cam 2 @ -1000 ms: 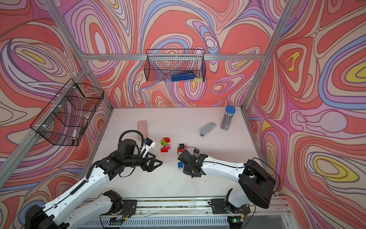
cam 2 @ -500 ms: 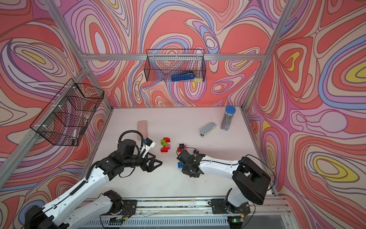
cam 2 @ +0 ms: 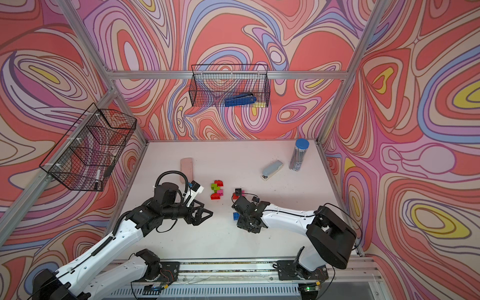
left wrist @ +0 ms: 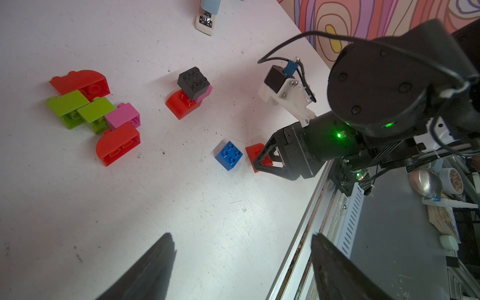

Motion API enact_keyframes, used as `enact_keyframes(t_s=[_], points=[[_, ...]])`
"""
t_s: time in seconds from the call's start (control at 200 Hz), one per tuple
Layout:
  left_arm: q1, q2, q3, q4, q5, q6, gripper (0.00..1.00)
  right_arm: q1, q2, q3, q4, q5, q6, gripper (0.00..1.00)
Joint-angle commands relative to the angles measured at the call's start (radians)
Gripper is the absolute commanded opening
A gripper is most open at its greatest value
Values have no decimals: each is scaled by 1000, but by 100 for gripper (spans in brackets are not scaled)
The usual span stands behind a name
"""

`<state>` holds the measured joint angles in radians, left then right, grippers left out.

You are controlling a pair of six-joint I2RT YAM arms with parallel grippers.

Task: Assemble the letter s with lego
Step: Adjust the lego brick at the center of the board, then pick up the lego brick from the center of the board.

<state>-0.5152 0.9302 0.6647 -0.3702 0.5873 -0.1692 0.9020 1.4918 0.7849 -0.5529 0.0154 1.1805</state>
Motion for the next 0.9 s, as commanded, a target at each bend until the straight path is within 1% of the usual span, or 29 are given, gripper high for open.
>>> enact_keyframes(t_s=[0.0,0.22,0.295,0.371,0.456,0.531,0.581,0.676,0.706,0.726,0.761,0.786,0.851,0.896], points=[[6,-13,-10,12,9,-6,84,-1,-19,2,22,-31,3,46],[7,-15,-11,11,7,-5,84,21,-4,22,23,-58,-9,45],[7,-14,-9,7,6,-1,84,21,-18,41,-20,-40,-45,45],[7,-14,-8,3,6,0,84,20,-45,73,-82,-6,-123,46],[7,-10,-7,4,8,2,84,8,-67,106,-120,17,-249,48],[7,-7,-6,3,9,3,84,0,-85,117,-115,12,-440,51],[7,-7,-6,2,9,4,84,-14,-89,130,-136,33,-560,53],[7,-8,-5,-3,9,7,84,-40,-79,150,-161,36,-837,56],[6,-8,-4,-6,9,9,84,-53,-74,158,-168,54,-872,56],[7,-9,-3,-5,9,10,84,-76,-71,164,-157,26,-895,56],[6,-11,-4,-6,9,10,84,-116,-69,174,-131,-96,-970,56],[7,-10,-3,-8,8,11,84,-137,-61,189,-129,-144,-1021,55],[7,-14,0,-16,3,13,84,-146,-12,256,-190,-87,-1119,55],[7,-19,-4,-19,0,15,84,-147,24,305,-249,-62,-1191,56]])
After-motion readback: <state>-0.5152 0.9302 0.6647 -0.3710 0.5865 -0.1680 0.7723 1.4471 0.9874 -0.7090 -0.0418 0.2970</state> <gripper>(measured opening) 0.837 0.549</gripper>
